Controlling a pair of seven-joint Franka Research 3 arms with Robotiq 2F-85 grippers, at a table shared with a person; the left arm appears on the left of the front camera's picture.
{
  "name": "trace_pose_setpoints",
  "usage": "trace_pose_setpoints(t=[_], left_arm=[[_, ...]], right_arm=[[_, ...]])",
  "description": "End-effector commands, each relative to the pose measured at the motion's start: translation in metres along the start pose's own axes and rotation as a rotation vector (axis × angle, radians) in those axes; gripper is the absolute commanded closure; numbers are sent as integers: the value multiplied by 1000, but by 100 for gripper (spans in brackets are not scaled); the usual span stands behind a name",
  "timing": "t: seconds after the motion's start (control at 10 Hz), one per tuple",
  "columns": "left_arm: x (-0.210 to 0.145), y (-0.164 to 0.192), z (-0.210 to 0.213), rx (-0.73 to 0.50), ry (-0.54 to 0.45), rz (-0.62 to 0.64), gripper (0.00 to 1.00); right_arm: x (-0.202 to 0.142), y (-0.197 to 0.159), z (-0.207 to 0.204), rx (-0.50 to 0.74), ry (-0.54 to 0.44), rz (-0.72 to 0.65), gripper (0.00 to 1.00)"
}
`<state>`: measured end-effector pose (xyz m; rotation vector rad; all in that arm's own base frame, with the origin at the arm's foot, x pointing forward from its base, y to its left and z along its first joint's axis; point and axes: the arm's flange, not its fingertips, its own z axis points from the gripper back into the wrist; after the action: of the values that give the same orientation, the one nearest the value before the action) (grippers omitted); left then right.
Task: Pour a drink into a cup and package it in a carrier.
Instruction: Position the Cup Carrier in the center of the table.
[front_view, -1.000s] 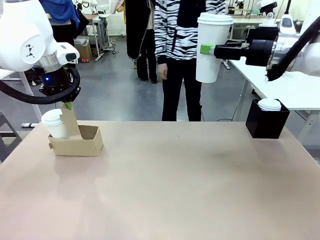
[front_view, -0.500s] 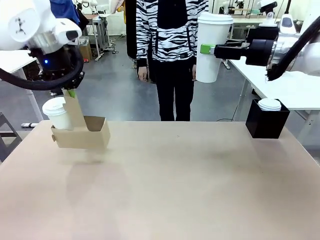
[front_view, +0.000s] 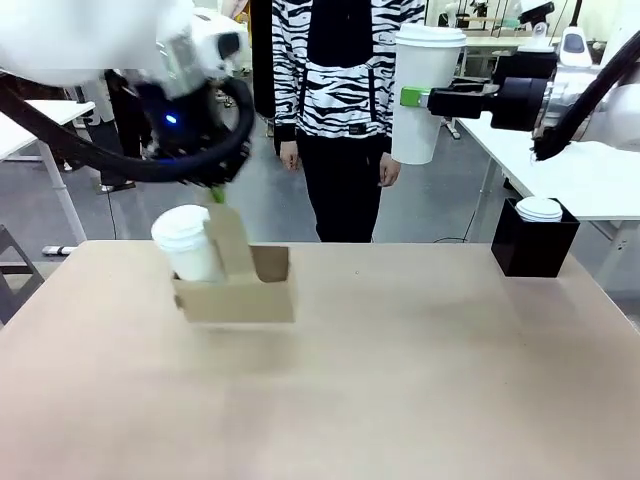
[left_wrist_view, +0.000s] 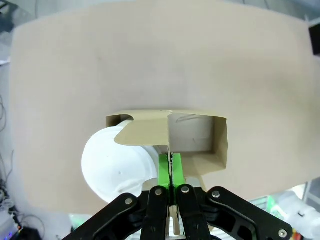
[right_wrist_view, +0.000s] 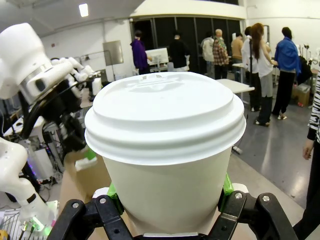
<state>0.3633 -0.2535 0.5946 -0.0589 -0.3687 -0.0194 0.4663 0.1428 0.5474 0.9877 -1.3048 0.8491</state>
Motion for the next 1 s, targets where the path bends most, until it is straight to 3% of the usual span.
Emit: trace_pose_setpoints(t=[0.0, 0.4, 0.9], left_arm=[[-6, -25, -26, -42, 12, 15, 98], [-15, -88, -80, -38, 52, -7, 98], [-22, -106, -112, 20, 103, -4, 98]], right_arm=[[4, 1, -3, 2, -22, 7, 19], [4, 1, -3, 2, -22, 7, 19], [4, 1, -3, 2, -22, 7, 19]])
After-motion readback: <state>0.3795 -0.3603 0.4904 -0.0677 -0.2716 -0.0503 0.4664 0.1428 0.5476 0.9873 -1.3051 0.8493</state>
